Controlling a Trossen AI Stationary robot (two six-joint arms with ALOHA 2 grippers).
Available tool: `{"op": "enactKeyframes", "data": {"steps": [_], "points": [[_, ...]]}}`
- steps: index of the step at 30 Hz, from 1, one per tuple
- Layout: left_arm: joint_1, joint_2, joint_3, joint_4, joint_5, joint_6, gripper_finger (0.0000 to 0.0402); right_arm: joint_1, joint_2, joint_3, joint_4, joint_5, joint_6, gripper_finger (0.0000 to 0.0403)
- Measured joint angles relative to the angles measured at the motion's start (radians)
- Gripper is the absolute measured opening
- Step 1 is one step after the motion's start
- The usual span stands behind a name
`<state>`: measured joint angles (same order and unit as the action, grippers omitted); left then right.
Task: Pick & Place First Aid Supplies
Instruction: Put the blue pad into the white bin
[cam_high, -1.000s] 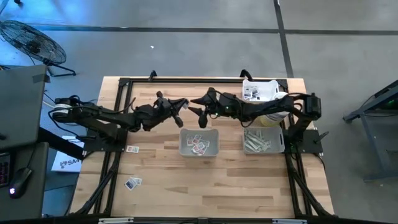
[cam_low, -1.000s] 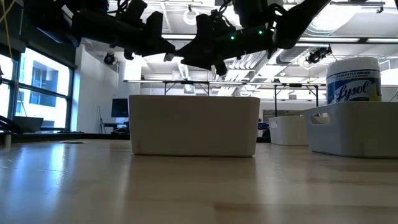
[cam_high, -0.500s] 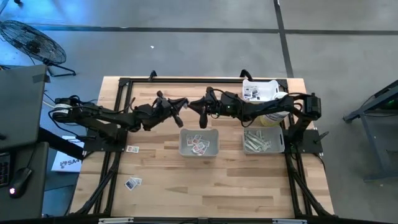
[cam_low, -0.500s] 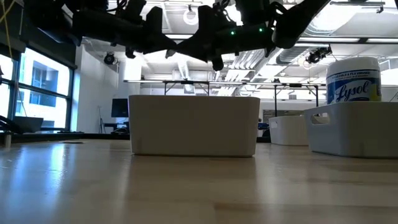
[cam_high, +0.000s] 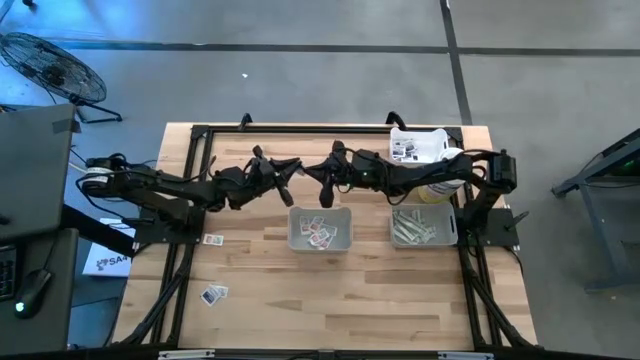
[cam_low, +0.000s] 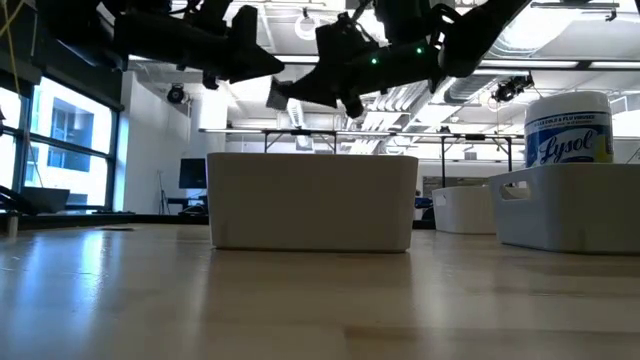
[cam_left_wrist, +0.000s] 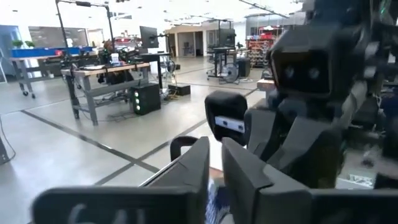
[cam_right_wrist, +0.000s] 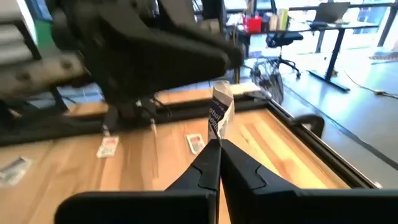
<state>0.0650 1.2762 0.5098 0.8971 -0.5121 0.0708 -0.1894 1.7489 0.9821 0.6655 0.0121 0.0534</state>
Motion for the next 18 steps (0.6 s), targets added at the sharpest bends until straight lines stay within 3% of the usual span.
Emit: {"op": "enactKeyframes", "data": {"steps": [7, 12, 18], "points": [[0.001, -0.157, 0.0, -0.295, 0.029, 0.011, 0.0133, 0.004, -0.024, 0.0, -0.113, -0.009, -0.118, 0.0001], [0.001, -0.252, 0.001, -0.498, 0.144, 0.06, 0.0171, 0.029, -0.063, 0.0, -0.247, -0.014, -0.326, 0.0001], [0.074, -0.22, 0.074, -0.654, 0.379, 0.064, 0.0177, 0.059, -0.074, 0.01, -0.281, -0.053, -0.422, 0.0]]}}
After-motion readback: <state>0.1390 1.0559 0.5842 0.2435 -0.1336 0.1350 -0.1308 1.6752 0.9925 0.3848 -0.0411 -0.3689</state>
